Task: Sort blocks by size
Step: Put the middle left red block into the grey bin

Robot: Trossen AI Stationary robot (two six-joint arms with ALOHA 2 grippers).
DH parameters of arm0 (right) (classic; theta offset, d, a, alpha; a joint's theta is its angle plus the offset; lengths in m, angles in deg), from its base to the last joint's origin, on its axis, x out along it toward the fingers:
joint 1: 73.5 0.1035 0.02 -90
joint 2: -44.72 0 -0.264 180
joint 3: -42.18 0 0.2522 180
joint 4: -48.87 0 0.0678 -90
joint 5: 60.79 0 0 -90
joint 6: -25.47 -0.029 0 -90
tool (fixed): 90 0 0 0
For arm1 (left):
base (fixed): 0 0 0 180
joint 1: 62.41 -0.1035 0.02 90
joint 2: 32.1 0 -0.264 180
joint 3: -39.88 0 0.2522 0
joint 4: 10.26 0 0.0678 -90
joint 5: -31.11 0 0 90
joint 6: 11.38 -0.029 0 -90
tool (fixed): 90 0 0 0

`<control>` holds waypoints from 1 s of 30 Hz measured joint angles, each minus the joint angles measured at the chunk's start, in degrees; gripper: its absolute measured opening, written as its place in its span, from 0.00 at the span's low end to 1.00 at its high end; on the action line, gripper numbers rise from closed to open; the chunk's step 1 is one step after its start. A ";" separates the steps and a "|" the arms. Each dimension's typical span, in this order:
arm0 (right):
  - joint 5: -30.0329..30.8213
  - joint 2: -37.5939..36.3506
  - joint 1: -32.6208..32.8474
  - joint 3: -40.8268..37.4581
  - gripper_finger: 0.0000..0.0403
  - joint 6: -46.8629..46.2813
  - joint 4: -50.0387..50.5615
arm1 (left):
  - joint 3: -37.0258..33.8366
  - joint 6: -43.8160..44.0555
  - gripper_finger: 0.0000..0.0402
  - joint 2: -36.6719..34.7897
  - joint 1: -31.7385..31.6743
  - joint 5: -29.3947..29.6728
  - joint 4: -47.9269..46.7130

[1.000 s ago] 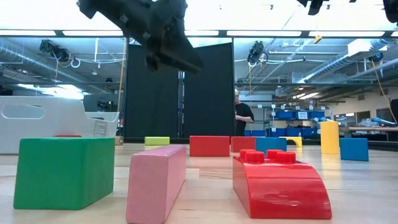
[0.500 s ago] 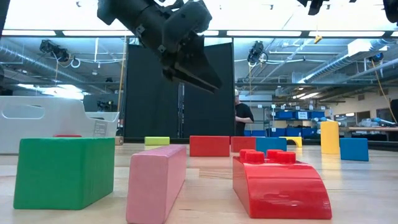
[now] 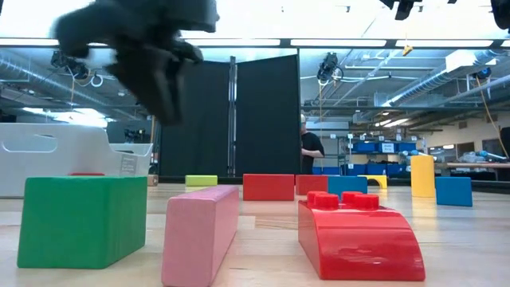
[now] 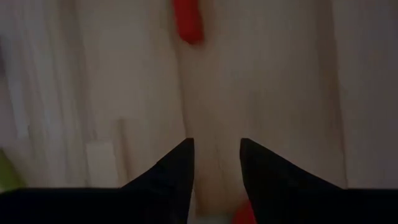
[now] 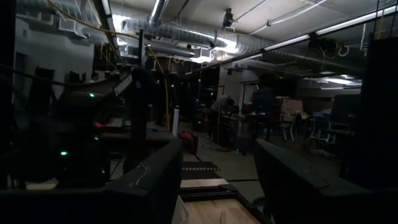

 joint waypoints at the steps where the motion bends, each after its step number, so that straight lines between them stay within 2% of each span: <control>1: 0.00 0.00 0.00 0.00 0.52 -0.02 0.02 | 0.21 -0.96 0.34 -0.02 0.67 -0.26 -1.70; 6: 0.00 0.02 0.00 0.00 0.52 -0.31 -0.04 | 0.21 -8.61 0.39 -0.07 3.78 -2.47 -5.27; 11: 0.00 0.02 0.00 0.02 0.51 -0.48 -0.11 | 0.21 -13.16 0.53 -0.07 6.44 -3.04 -5.04; 18: 0.00 0.04 0.00 0.04 0.51 -0.50 -0.15 | 0.20 -9.96 0.71 5.42 6.39 -7.09 -7.23; 24: 0.00 0.04 0.00 0.04 0.50 -0.50 -0.17 | 1.47 -10.81 0.73 12.75 6.20 -6.81 -10.72; 30: 0.00 0.07 0.00 0.04 0.50 -0.50 -0.17 | 4.63 -13.10 0.73 16.73 5.60 -6.72 -14.14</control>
